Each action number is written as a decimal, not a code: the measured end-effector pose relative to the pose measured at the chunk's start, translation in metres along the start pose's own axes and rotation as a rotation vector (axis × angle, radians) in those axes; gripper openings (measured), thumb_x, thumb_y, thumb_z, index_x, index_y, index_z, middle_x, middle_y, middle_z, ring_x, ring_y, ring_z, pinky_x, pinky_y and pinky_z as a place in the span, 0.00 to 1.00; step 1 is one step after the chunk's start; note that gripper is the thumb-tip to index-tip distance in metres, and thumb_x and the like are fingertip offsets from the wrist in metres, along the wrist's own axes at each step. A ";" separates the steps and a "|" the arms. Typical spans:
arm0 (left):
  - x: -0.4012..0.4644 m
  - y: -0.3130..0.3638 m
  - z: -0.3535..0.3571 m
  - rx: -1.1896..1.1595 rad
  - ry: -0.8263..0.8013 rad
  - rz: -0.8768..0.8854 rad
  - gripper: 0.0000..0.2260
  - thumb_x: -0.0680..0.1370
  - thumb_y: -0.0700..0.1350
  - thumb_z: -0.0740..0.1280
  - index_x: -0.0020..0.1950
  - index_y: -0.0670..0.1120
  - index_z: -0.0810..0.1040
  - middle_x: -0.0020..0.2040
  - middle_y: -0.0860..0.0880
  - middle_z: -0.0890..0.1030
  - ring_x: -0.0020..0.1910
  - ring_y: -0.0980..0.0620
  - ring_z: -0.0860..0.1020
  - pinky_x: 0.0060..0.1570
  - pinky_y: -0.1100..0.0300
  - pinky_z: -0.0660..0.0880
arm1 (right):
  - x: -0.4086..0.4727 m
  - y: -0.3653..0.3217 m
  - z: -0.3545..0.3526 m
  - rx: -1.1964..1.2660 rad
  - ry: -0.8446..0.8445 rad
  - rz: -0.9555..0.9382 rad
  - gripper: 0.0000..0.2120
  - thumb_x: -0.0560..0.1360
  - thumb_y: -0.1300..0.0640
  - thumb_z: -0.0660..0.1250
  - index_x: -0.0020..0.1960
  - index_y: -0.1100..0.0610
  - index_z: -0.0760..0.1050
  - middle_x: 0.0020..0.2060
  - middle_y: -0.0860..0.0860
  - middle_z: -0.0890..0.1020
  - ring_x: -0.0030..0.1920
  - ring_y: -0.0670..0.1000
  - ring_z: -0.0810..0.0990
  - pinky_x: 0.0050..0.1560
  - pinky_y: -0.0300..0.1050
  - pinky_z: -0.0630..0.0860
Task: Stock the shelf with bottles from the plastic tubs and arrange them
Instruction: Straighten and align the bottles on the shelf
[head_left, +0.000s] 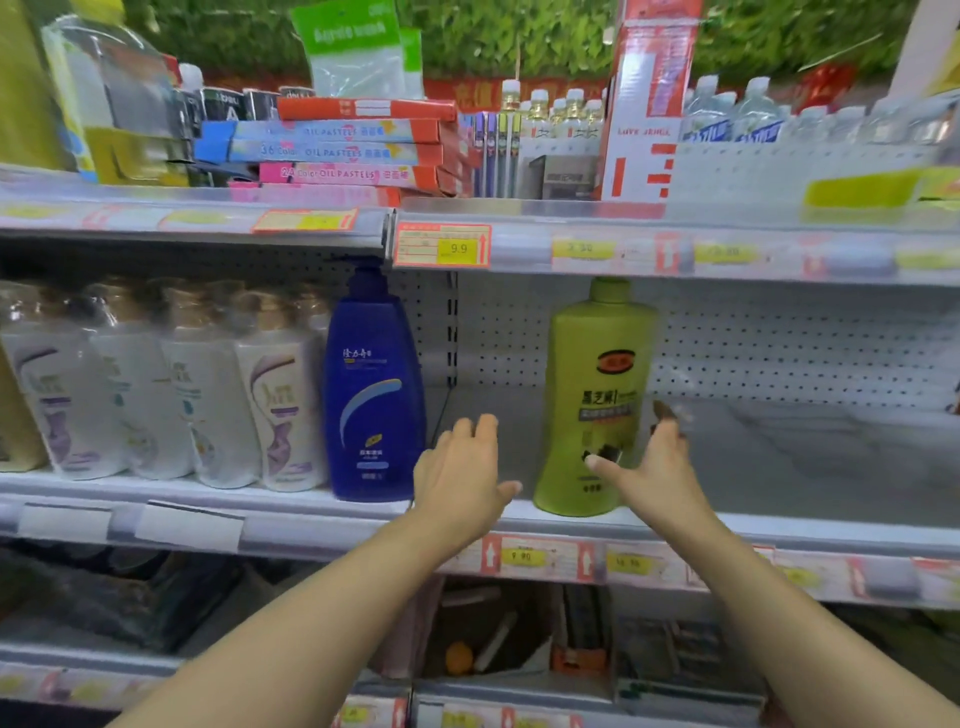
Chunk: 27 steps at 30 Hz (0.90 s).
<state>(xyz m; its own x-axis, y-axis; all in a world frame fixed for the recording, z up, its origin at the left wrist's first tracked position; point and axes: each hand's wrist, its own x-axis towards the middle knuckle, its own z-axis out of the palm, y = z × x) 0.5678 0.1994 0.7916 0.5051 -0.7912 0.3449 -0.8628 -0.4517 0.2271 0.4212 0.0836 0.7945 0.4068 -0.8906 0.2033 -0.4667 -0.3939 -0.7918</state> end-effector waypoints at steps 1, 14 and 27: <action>0.003 0.006 0.001 -0.011 -0.003 0.003 0.29 0.77 0.56 0.67 0.72 0.47 0.60 0.65 0.46 0.71 0.63 0.46 0.71 0.55 0.51 0.72 | 0.005 0.003 -0.001 0.054 -0.076 0.022 0.39 0.72 0.50 0.72 0.73 0.57 0.53 0.69 0.56 0.68 0.68 0.57 0.68 0.65 0.54 0.69; 0.018 0.017 -0.012 -0.069 0.144 -0.088 0.18 0.78 0.58 0.63 0.58 0.46 0.66 0.51 0.47 0.79 0.51 0.44 0.79 0.41 0.54 0.73 | 0.000 -0.009 0.026 0.006 -0.214 -0.130 0.34 0.72 0.60 0.71 0.70 0.53 0.53 0.63 0.53 0.74 0.62 0.54 0.74 0.57 0.45 0.72; 0.008 -0.029 -0.004 -0.046 0.141 -0.159 0.22 0.76 0.58 0.66 0.61 0.46 0.66 0.48 0.46 0.81 0.49 0.43 0.80 0.45 0.49 0.77 | -0.002 -0.028 0.063 -0.113 -0.270 -0.136 0.21 0.76 0.51 0.67 0.61 0.53 0.60 0.58 0.55 0.77 0.57 0.58 0.77 0.58 0.56 0.76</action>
<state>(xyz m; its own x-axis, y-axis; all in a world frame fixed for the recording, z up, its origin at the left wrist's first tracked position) 0.5968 0.2085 0.7916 0.6359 -0.6444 0.4247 -0.7715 -0.5444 0.3291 0.4828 0.1108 0.7802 0.6580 -0.7416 0.1310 -0.4718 -0.5415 -0.6958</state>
